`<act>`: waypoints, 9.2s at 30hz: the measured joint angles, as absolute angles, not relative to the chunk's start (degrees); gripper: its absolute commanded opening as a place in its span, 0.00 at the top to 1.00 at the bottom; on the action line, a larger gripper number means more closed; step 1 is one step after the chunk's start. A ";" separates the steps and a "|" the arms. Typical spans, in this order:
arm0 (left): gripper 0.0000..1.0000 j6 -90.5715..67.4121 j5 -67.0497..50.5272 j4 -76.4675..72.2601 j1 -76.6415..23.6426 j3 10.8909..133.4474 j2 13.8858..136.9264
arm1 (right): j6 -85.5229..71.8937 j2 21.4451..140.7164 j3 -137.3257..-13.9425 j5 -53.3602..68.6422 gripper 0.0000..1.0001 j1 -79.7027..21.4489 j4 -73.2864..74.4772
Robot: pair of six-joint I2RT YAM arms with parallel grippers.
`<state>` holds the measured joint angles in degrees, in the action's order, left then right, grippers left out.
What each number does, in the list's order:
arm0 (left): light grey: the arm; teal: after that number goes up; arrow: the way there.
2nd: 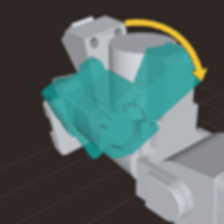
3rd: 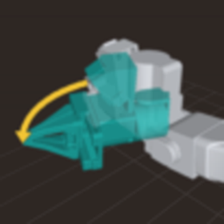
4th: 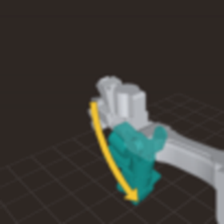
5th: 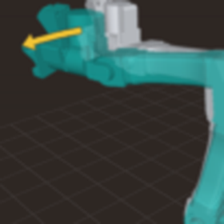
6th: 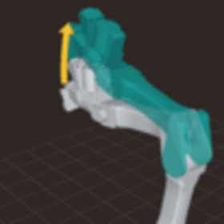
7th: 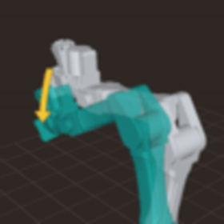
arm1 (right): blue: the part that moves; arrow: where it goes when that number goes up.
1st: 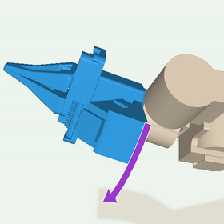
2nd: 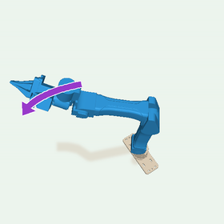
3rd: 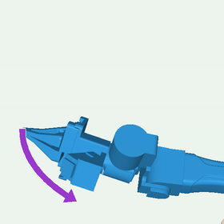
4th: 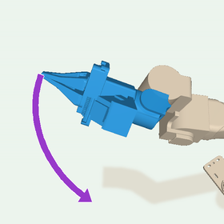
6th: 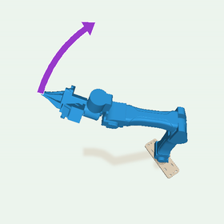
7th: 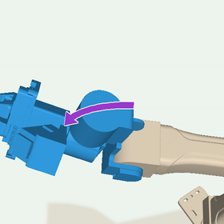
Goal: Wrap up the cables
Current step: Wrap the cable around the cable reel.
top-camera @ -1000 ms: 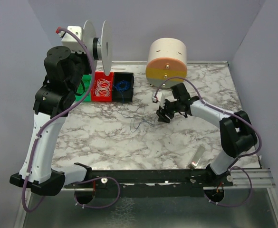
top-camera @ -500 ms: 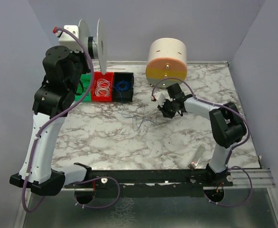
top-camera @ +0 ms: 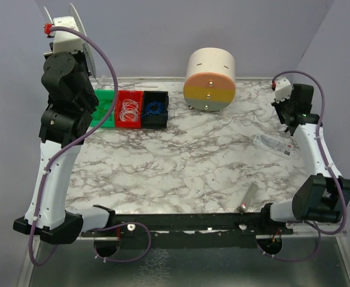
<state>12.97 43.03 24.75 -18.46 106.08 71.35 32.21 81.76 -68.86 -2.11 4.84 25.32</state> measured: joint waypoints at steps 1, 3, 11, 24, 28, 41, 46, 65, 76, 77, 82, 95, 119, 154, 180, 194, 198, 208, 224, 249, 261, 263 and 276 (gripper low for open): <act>1.00 13.23 43.44 24.51 -18.46 106.08 71.37 | 33.10 80.09 -68.42 -2.66 1.00 6.83 25.32; 1.00 13.56 44.23 24.51 -18.46 106.45 71.59 | 34.98 77.91 -67.00 -3.18 1.00 9.63 25.43; 1.00 12.93 42.76 24.84 -18.44 107.53 72.12 | 42.44 77.60 -63.70 -0.49 0.52 16.43 32.88; 1.00 3.53 17.80 30.70 -18.39 100.47 70.72 | 46.92 77.17 -82.41 35.86 0.29 6.22 53.54; 1.00 -1.08 10.74 31.83 -18.46 100.36 73.60 | 37.41 75.16 -80.09 48.03 0.24 -5.15 44.51; 1.00 -14.87 -6.72 29.95 -18.31 94.80 77.06 | 16.64 88.92 -74.81 48.88 0.18 -29.02 11.00; 1.00 -18.79 -13.58 28.34 -17.17 92.84 77.23 | 11.97 93.58 -71.79 47.27 0.18 -30.50 0.91; 1.00 -27.86 -27.44 20.38 -13.04 89.78 77.36 | -15.59 97.30 -59.75 45.58 0.20 -31.11 -33.43; 1.00 -30.09 -31.53 17.17 -12.75 89.76 77.38 | -33.93 99.83 -53.28 43.66 0.17 -29.80 -53.74; 1.00 -30.41 -32.16 16.73 -12.75 89.76 77.38 | -34.65 100.51 -53.28 43.77 0.17 -29.69 -54.89; 1.00 -32.18 -35.29 14.22 -12.75 89.36 77.38 | -38.33 102.74 -53.28 44.64 0.15 -29.61 -61.06; 1.00 -34.70 -38.17 10.81 -12.75 85.97 77.71 | -46.52 107.37 -54.96 49.25 0.14 -30.39 -72.62; 1.00 -34.24 -39.27 8.60 -12.40 84.40 77.58 | -41.78 102.61 -53.65 40.73 1.00 -26.02 -54.00; 1.00 7.22 1.04 23.07 -34.89 80.05 75.79 | -5.26 101.97 -97.08 61.08 1.00 -12.56 13.67; 1.00 9.58 26.41 23.27 -40.25 80.18 85.19 | -44.95 99.22 -80.03 79.18 1.00 -19.05 -27.59; 1.00 -2.52 17.39 30.63 -35.16 87.88 87.37 | -11.00 95.81 -69.45 61.06 1.00 -30.98 -10.20; 1.00 -6.50 8.45 32.32 -31.81 91.07 87.37 | -5.21 93.38 -65.54 52.90 1.00 -32.88 -10.24; 1.00 -19.40 -12.73 30.65 -19.75 93.69 87.20 | -3.29 89.41 -56.97 39.27 1.00 -33.19 -15.53; 1.00 -26.98 -31.86 19.55 -15.07 88.60 80.66 | -18.13 88.71 -54.43 27.94 1.00 -21.85 -21.78; 1.00 -11.40 -33.34 32.86 -18.41 94.35 80.82 | -12.73 84.31 -59.44 43.70 0.46 -11.38 -23.81; 1.00 -11.90 -35.40 32.82 -18.50 99.35 81.54 | 20.51 85.36 -53.30 64.51 0.00 -11.40 -15.77; 1.00 -12.25 -35.75 32.82 -18.50 99.44 81.60 | 21.74 86.21 -52.62 67.44 0.00 -11.75 -15.81; 1.00 -13.87 -38.13 32.10 -18.13 99.18 81.60 | 18.31 95.07 -52.69 70.30 0.00 -23.68 -27.99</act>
